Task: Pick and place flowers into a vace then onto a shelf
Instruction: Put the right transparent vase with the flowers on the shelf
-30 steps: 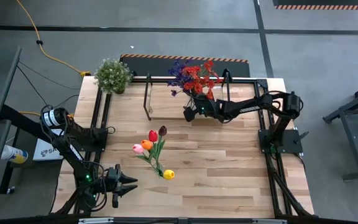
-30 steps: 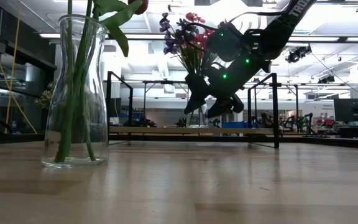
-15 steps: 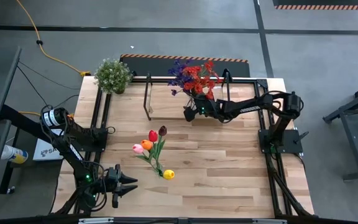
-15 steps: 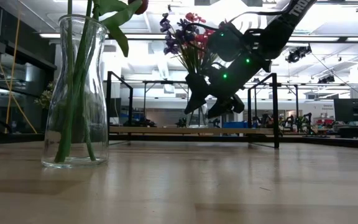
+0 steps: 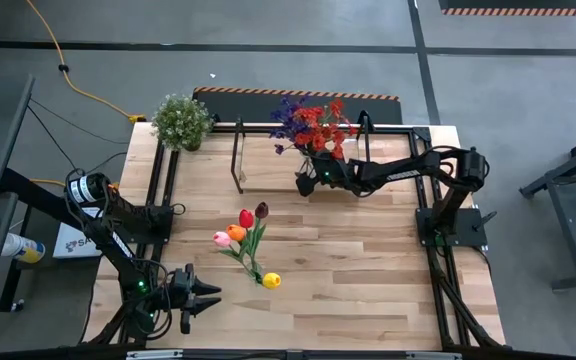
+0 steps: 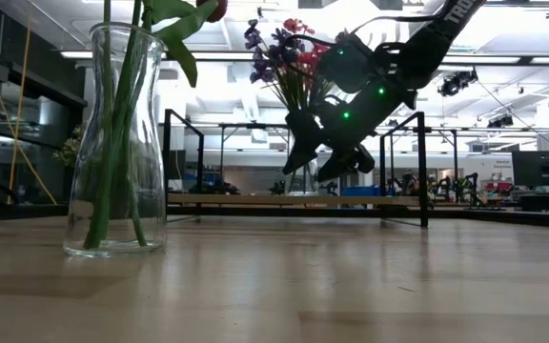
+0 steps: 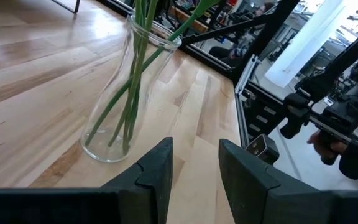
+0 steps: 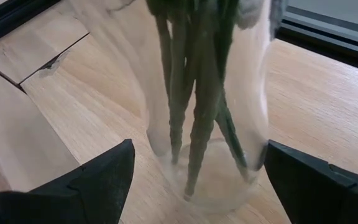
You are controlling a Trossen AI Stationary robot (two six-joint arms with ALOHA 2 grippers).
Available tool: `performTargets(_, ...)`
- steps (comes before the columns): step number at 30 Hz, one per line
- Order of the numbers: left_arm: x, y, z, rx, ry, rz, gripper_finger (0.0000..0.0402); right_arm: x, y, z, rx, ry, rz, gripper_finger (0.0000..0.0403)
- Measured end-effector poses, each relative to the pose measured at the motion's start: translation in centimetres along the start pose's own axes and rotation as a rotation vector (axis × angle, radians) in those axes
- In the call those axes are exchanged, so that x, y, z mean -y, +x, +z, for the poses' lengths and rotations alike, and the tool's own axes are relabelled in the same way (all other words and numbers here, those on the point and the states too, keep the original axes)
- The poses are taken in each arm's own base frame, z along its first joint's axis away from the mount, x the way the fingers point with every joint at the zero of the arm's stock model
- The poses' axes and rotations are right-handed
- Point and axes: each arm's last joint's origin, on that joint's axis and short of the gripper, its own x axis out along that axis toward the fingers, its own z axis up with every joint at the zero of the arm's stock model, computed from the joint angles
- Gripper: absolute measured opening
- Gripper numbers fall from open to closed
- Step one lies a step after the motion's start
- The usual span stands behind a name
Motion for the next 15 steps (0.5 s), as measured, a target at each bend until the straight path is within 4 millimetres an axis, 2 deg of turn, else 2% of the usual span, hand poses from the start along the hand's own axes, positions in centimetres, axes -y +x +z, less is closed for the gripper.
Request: performTargets(15,-0.16,0.00,-0.05,0.003,0.030,0.009,0.0163,-0.32,-0.21,-0.90,-0.063,-0.019,-0.007,0.0337)
